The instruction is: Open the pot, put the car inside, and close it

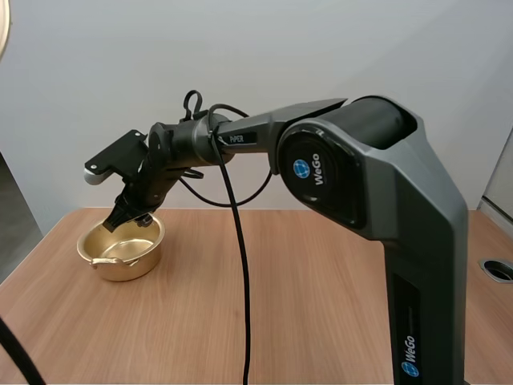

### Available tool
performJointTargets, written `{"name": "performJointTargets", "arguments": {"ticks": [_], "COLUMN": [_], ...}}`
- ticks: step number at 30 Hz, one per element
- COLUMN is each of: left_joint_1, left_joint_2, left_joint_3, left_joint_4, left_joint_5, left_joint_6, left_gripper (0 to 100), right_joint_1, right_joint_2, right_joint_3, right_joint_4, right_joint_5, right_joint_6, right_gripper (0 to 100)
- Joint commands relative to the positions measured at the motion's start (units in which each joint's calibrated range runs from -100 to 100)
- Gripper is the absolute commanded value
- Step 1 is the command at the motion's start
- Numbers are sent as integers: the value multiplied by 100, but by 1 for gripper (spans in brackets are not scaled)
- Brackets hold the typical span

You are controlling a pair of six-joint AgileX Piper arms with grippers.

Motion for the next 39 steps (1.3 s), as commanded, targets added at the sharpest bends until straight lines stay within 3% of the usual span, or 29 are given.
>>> {"name": "performJointTargets", "arguments": {"ticks": [1,13,35,39], "left_joint_1": [-3,-3,-3,-3], "left_joint_2": [0,-26,-24,-24], "left_joint_3": [-7,-7,-7,-7], "left_joint_4": [7,7,-3,-3], "left_joint_5": [5,5,5,5], "left_joint_6": [3,3,3,3], "left_gripper": [0,0,0,0], "right_joint_1": [5,5,21,21], "right_joint_2": [376,1510,2076,2076], "right_joint_3": [-755,-1899,-2148,-2148], "right_joint_4": [-4,-4,-4,-4], "right_joint_5": [430,946,776,731], "right_joint_6": [6,6,51,391], "right_gripper": [0,0,0,0]}}
